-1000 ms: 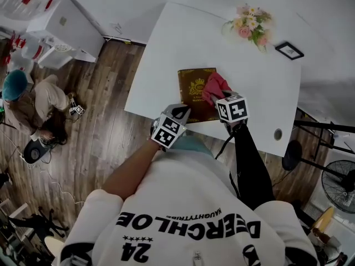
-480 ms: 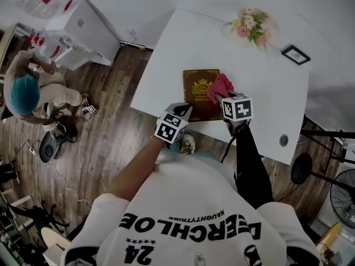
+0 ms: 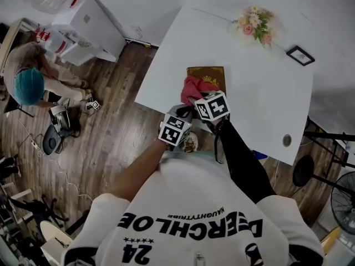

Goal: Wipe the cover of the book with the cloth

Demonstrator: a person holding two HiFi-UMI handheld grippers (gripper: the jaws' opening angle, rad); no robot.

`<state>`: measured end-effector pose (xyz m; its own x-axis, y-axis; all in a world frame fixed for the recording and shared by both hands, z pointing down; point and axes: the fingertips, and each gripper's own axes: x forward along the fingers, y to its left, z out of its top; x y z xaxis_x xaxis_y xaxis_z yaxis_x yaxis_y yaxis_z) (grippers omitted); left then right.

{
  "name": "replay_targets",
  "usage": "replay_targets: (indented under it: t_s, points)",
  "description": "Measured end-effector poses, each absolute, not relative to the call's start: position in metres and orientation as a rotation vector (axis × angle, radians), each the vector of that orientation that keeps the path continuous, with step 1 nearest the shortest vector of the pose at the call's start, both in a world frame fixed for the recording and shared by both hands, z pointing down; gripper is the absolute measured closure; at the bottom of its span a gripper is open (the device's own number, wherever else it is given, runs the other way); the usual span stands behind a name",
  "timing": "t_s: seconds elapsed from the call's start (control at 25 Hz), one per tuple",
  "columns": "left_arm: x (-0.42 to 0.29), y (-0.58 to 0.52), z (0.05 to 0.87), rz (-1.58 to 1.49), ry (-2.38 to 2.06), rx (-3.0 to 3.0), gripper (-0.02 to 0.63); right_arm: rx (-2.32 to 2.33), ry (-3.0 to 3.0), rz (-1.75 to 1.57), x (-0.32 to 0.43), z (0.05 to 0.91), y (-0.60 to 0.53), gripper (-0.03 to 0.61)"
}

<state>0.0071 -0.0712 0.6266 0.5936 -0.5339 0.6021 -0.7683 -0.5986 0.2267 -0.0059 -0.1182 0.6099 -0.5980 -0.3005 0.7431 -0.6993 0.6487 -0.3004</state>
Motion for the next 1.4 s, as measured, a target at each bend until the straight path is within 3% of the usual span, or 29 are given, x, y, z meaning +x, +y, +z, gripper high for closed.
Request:
replay_targets:
  t_s: [0.48, 1.4]
  points:
    - [0.006, -0.069, 0.633, 0.73, -1.018, 2.411, 0.563, 0.816, -2.138, 0.665, 0.001, 0.616, -0.115, 0.479]
    - [0.009, -0.069, 0.625, 0.716, -0.993, 2.418, 0.563, 1.098, -2.011, 0.78, 0.12, 0.615, -0.133, 0.479]
